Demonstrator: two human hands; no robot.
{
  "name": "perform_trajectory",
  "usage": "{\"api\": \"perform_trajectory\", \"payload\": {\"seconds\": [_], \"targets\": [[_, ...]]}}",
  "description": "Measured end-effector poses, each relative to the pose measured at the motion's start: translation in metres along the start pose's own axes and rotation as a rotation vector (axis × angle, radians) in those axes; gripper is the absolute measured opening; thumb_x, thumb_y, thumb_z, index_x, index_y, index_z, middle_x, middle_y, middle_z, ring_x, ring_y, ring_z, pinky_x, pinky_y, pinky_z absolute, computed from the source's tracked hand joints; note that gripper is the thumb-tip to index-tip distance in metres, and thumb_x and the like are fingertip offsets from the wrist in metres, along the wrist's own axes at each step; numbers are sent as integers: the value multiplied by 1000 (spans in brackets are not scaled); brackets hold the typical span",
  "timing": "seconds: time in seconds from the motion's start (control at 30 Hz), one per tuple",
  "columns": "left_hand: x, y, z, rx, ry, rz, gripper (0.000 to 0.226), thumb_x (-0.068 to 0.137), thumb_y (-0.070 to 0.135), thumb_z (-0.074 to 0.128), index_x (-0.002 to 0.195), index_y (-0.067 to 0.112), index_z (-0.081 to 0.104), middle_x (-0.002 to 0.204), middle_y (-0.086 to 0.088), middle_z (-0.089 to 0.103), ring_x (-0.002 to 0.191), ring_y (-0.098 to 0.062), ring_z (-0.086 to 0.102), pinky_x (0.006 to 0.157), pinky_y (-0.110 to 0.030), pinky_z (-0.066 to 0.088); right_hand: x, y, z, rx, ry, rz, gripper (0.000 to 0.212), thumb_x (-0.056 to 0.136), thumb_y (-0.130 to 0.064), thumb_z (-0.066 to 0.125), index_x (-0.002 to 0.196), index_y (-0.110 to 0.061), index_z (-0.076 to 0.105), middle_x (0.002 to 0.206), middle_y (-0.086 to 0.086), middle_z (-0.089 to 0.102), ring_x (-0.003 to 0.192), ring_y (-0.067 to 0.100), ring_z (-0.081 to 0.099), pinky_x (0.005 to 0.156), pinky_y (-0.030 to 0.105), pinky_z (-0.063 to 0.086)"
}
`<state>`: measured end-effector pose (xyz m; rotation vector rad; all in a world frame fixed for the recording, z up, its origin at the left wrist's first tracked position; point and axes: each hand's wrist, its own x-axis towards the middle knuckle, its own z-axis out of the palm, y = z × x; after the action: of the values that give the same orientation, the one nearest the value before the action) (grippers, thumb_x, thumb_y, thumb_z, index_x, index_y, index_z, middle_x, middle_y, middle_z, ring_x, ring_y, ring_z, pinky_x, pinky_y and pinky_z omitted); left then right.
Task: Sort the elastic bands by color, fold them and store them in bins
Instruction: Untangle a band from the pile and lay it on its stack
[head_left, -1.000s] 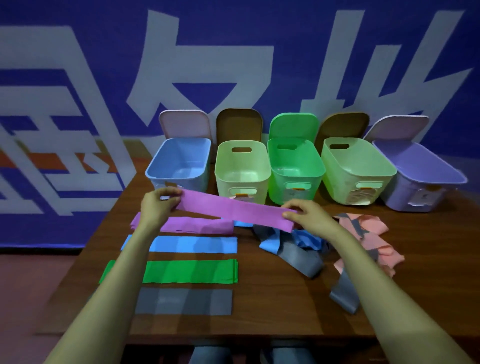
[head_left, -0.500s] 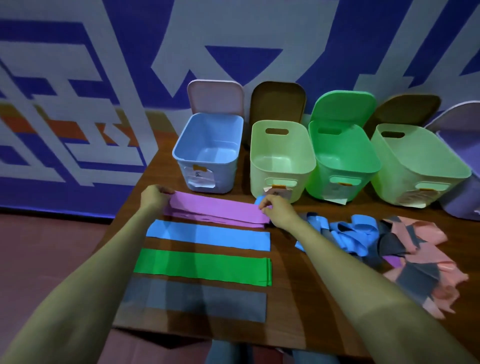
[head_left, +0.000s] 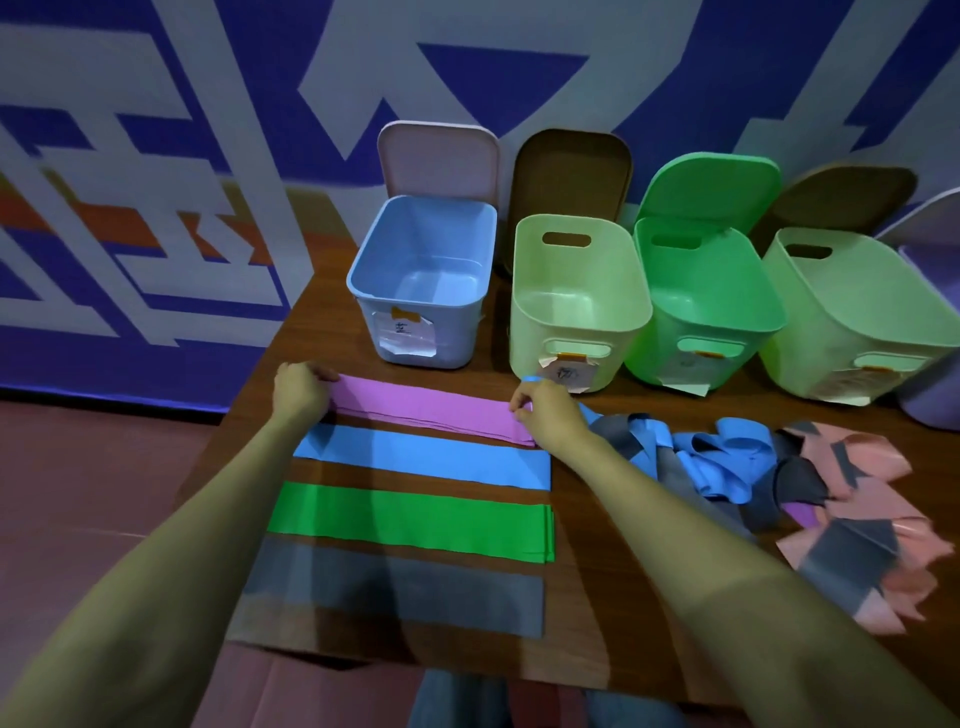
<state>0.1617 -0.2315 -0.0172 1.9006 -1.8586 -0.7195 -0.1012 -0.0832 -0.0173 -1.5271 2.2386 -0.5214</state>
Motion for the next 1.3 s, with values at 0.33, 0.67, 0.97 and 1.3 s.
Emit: {"api": "perform_trajectory", "payload": {"seconds": [0.33, 0.67, 0.97, 1.3], "targets": [[-21, 3, 3, 600, 110, 184, 25, 94, 13, 46, 109, 12, 65, 116, -14, 53, 113, -33, 43, 98, -45, 31, -20, -5, 7, -529, 85, -212, 32, 93, -12, 43, 122, -15, 53, 121, 11, 41, 114, 30, 35, 90, 35, 33], [-111, 62, 20, 746, 8, 273, 37, 92, 24, 45, 127, 13, 48, 132, -16, 41, 126, -34, 32, 108, -47, 20, -79, 14, -44, -467, 91, -311, 39, 94, -27, 46, 131, -20, 49, 140, 7, 37, 133, 27, 24, 104, 38, 20], [-277, 166, 106, 132, -133, 772, 33, 87, 32, 50, 113, 16, 63, 117, -8, 59, 108, -33, 51, 82, -39, 38, -175, 122, -98, -221, 526, -101, 20, 75, -26, 57, 86, -15, 70, 98, 9, 61, 102, 27, 47, 85, 43, 44], [-321, 203, 191, 210, -438, 823, 50, 88, 35, 57, 133, 17, 46, 131, -9, 45, 123, -31, 39, 99, -40, 38, -231, 211, -98, -178, 274, 337, 52, 84, -22, 66, 133, -15, 49, 126, 13, 49, 121, 35, 39, 101, 41, 31]]}}
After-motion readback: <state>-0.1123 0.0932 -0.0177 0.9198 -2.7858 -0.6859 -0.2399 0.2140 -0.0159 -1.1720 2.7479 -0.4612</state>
